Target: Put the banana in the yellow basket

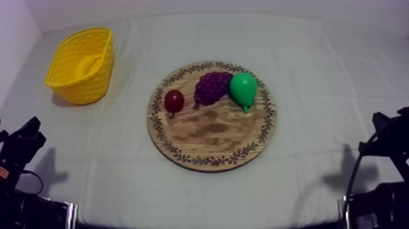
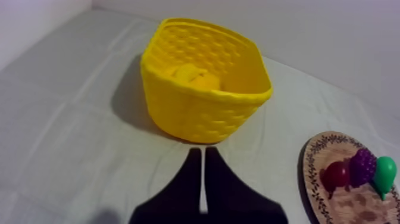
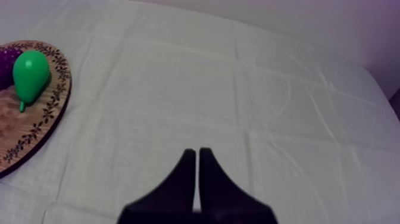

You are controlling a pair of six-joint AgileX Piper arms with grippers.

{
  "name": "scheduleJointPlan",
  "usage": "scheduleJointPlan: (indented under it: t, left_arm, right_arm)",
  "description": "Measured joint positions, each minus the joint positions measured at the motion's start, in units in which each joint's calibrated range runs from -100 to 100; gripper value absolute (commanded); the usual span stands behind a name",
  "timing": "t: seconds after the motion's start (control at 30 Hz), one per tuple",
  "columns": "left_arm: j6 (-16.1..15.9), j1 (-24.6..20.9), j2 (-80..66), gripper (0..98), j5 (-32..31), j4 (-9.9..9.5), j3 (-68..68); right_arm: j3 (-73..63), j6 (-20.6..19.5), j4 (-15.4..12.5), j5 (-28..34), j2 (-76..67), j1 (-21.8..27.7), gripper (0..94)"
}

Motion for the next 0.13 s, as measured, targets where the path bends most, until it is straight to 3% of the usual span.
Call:
scheduleJointPlan:
  t: [0.13]
  left_arm:
    - [0.0, 0.0, 0.0, 0.1, 0.0, 0.0, 0.0]
  right_arm:
    - [0.0, 0.0, 0.0, 0.0, 0.0, 0.0, 0.3]
